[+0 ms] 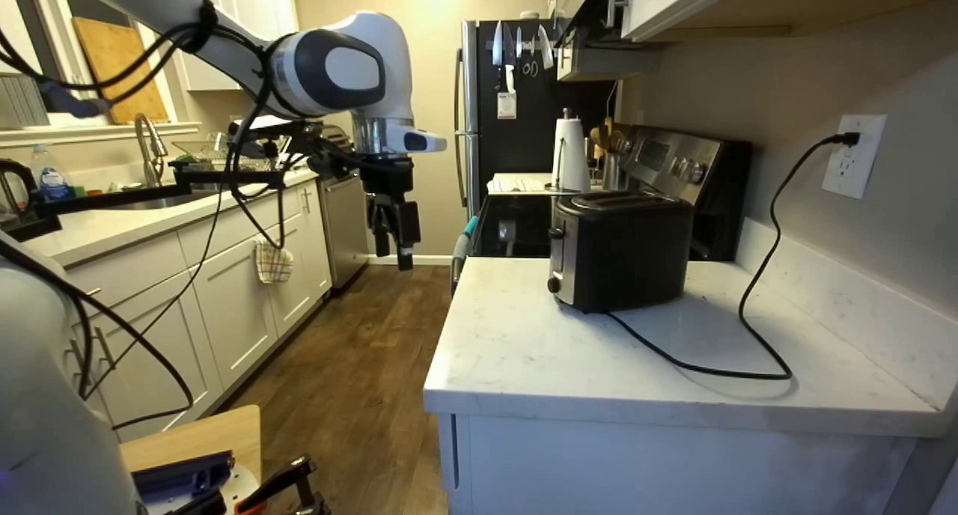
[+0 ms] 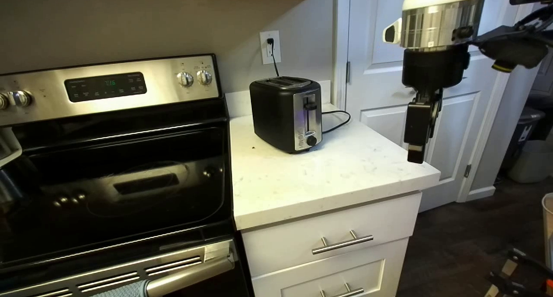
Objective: Push the lever of the toaster down
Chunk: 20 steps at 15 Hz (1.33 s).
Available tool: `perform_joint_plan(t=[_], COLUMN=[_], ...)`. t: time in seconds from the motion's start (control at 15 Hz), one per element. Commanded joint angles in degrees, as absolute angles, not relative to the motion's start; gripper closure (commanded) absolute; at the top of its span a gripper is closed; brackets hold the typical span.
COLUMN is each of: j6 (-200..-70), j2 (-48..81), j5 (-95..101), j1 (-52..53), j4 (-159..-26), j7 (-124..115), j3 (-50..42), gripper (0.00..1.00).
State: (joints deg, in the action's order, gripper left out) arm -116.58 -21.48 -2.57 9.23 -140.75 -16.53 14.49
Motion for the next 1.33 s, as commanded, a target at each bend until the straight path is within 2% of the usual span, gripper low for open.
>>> perform_joint_plan(t=[0.0,0.33,0.4,0.47,1.13,1.27], j6=[-117.13,-119.29,-120.05,-120.64,-121.57,-121.6], j2=[-25.57,-26.26,-26.18,-26.18,-32.02,-31.09], j5=[-3.64,-2.22,-1.76,-1.39,-0.63,-0.67], j1=[8.88,6.74,6.12,5.6,1.41,0.69], j4=[-142.09,-141.19,-140.88,-140.66,-137.93,-136.76], j7=[-18.33,-19.28,-19.08,-19.04,-18.36,-18.45], j3=[13.33,11.9,11.58,11.42,8.68,8.58], gripper=[0.0,0.0,0.25,0.26,0.93,1.0])
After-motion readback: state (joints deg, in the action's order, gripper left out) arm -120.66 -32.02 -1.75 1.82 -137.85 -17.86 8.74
